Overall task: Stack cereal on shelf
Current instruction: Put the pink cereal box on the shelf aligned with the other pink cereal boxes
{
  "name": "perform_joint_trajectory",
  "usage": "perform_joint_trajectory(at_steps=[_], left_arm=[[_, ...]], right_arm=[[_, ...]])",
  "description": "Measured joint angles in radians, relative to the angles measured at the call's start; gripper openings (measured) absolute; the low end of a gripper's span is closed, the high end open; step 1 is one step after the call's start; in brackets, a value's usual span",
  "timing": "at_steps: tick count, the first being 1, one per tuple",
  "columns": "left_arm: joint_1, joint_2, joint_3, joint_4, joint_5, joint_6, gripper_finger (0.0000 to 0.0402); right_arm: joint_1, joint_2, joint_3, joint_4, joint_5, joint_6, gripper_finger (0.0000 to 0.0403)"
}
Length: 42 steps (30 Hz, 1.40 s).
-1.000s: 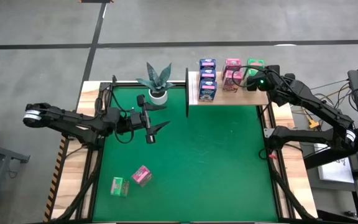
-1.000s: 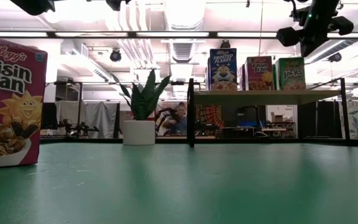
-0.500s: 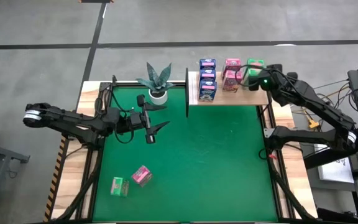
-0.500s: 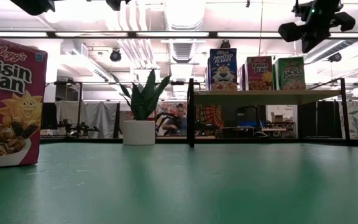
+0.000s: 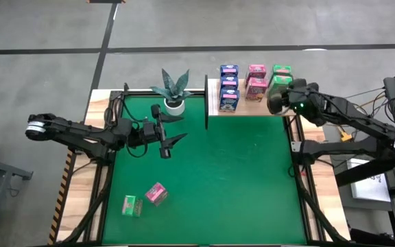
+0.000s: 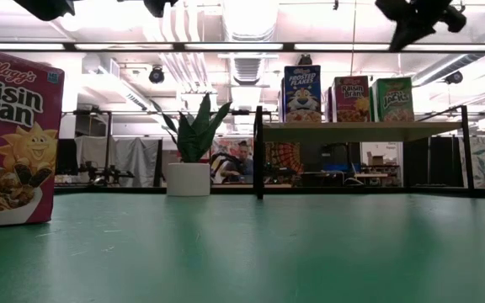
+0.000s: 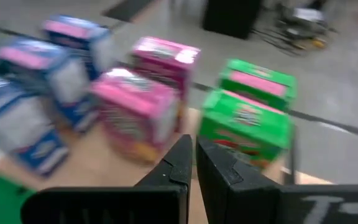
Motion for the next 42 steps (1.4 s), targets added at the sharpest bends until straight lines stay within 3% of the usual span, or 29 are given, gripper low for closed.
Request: perform_joint_trajectory(at_steps=[14, 20, 24, 33, 38, 42], left_arm=[[-0.086, 0.0, 0.0, -0.074, 0.003, -0.149, 0.0242], [-0.139, 0.0, 0.0, -0.084, 0.003, -0.179, 0.0242], [-0.163, 0.0, 0.0, -0.093, 0.003, -0.212, 0.0242], [-0.231, 0.001, 0.0, -0.104, 0.003, -0.283, 0.0242], [-0.269, 0.033, 0.0, -0.051, 0.003, -0.332, 0.0242], [-0.292, 0.069, 0.0, -0.009, 0.005, -0.372, 0.0242]], right_arm=[[0.52, 0.091, -0.041, 0.054, 0.0, -0.023, 0.0012], [0.657, 0.159, -0.111, 0.226, 0.0, -0.099, 0.0013], [0.701, 0.198, -0.176, 0.421, -0.011, -0.215, 0.0013], [0.71, 0.293, -0.301, 0.9, -0.142, -0.493, 0.0013], [0.709, 0.325, -0.345, 1.05, -0.241, -0.565, 0.0013], [0.709, 0.345, -0.345, 1.076, -0.247, -0.577, 0.0013]])
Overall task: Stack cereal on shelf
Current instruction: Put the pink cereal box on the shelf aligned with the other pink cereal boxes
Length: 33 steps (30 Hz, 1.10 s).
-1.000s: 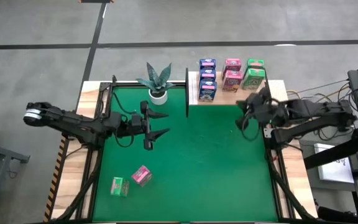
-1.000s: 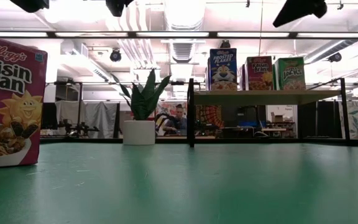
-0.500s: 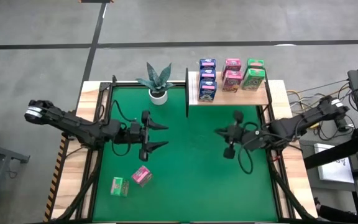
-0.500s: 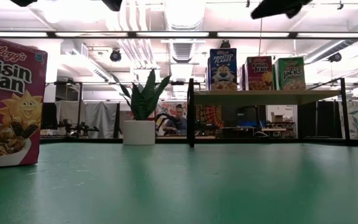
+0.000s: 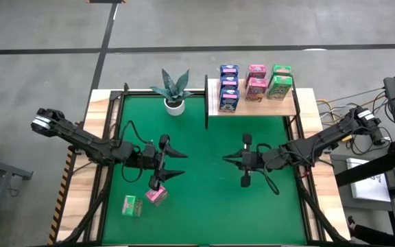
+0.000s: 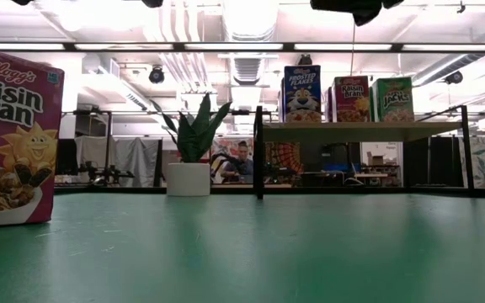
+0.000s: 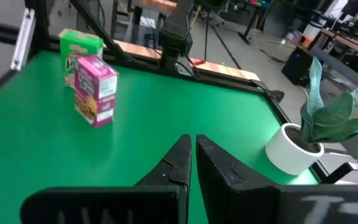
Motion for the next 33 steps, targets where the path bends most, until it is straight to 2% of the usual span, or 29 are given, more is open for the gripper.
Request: perform_joint_trajectory(at_steps=[3, 7, 10, 13, 18, 20, 22, 25, 30, 33], left_arm=[[-0.002, 0.016, 0.0, 0.002, -0.001, -0.059, 0.0242], [-0.002, 0.058, 0.024, -0.022, -0.028, -0.138, 0.0242], [-0.005, 0.076, 0.094, -0.17, -0.029, -0.199, 0.0242], [-0.013, 0.072, 0.211, -0.521, -0.028, -0.345, 0.0242], [-0.078, 0.114, 0.438, -1.334, -0.023, -0.711, 0.0242], [-0.101, 0.154, 0.506, -1.567, -0.023, -0.845, 0.0242], [-0.117, 0.191, 0.568, -1.733, -0.021, -0.94, 0.0242], [-0.134, 0.24, 0.637, -1.843, 0.017, -1.0, 0.0242], [-0.156, 0.318, 0.722, -1.858, 0.082, -1.015, 0.0242], [-0.164, 0.376, 0.774, -1.933, 0.119, -1.043, 0.0242]], right_arm=[[0.0, 0.009, -0.001, -0.001, -0.001, -0.012, 0.0013], [0.0, 0.014, -0.003, 0.0, -0.054, -0.016, 0.0013], [0.0, 0.014, -0.004, 0.0, -0.061, -0.012, 0.0013], [0.0, 0.014, -0.008, -0.002, -0.067, -0.009, 0.0013], [0.0, 0.014, -0.008, -0.028, -0.067, -0.008, 0.0013], [0.0, 0.014, -0.009, -0.031, -0.067, -0.007, 0.0013], [0.0, 0.014, -0.009, -0.03, -0.067, -0.008, 0.0013], [0.0, 0.014, -0.009, -0.03, -0.067, -0.008, 0.0013], [0.0, 0.014, -0.009, -0.031, -0.067, -0.008, 0.0013], [0.0, 0.014, -0.01, -0.031, -0.067, -0.008, 0.0013]])
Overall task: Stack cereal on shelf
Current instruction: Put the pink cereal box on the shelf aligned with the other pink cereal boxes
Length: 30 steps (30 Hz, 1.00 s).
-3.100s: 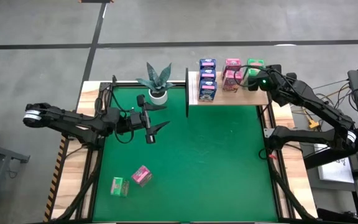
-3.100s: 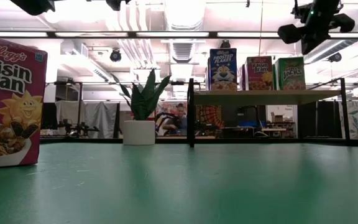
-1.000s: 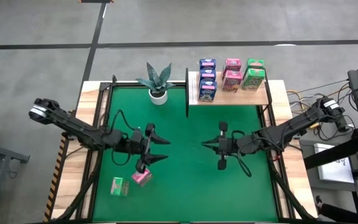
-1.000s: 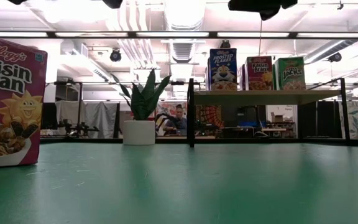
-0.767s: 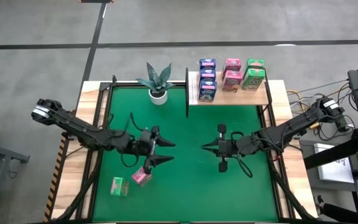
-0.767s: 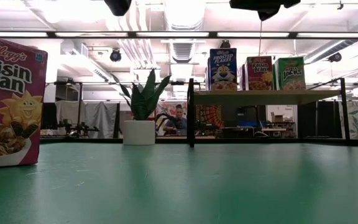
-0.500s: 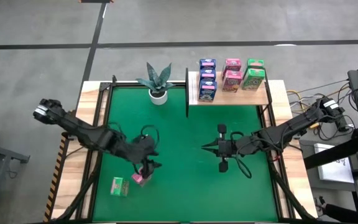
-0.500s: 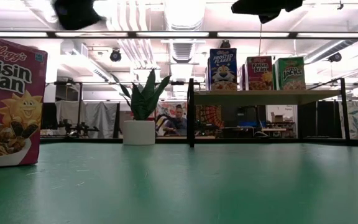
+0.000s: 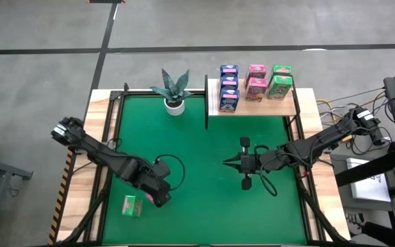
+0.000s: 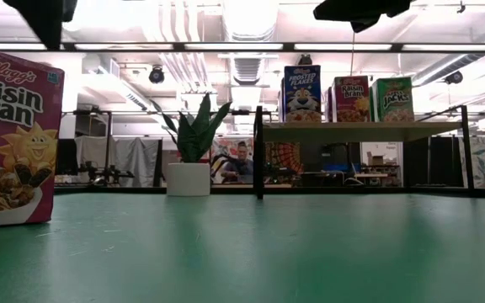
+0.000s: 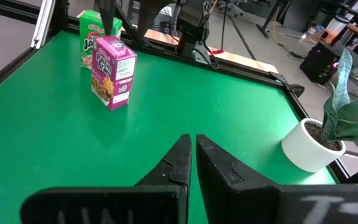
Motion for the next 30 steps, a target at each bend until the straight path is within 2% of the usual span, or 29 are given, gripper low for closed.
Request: perform_joint_trajectory(at_steps=[6, 10, 19, 30], left_arm=[[-0.02, 0.106, 0.114, -0.17, 0.017, -0.086, 0.0245], [-0.043, 0.15, 0.148, -0.194, 0.021, -0.119, 0.0263], [-0.075, 0.198, 0.15, -0.189, 0.026, -0.176, 0.0307], [-0.074, 0.23, 0.093, -0.189, -0.015, -0.148, 0.0311]], right_arm=[[0.0, 0.0, -0.011, 0.0, 0.0, 0.006, 0.0013], [0.0, 0.0, -0.02, 0.0, 0.0, 0.018, 0.0013], [0.0, 0.0, -0.026, 0.008, 0.0, 0.019, 0.0013], [0.0, 0.0, -0.026, 0.008, 0.0, 0.02, 0.0013]])
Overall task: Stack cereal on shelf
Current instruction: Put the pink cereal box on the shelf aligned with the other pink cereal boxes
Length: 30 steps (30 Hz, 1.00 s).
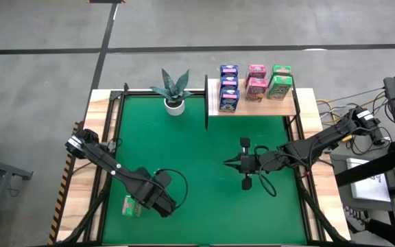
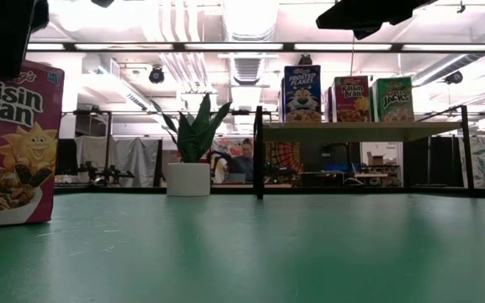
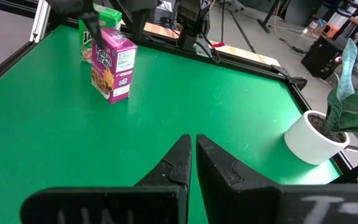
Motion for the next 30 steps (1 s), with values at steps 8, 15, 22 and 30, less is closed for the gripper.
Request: perform_joint_trajectory(at_steps=[8, 15, 22, 30], left_arm=[[-0.002, 0.0, -0.09, 0.091, 0.006, 0.021, 0.0274], [-0.002, 0.0, -0.094, 0.097, 0.006, 0.029, 0.0224], [-0.002, 0.0, -0.057, 0.09, 0.009, 0.1, 0.0208], [0.009, 0.0, 0.075, 0.068, 0.0, 0.226, 0.0207]], right_arm=[[0.0, 0.0, 0.0, 0.0, 0.0, 0.0, 0.0013], [0.0, 0.0, 0.0, 0.0, 0.0, 0.01, 0.0013], [0.0, -0.037, -0.001, -0.014, 0.0, 0.001, 0.0013], [0.007, -0.19, -0.002, -0.165, 0.0, 0.024, 0.0013]])
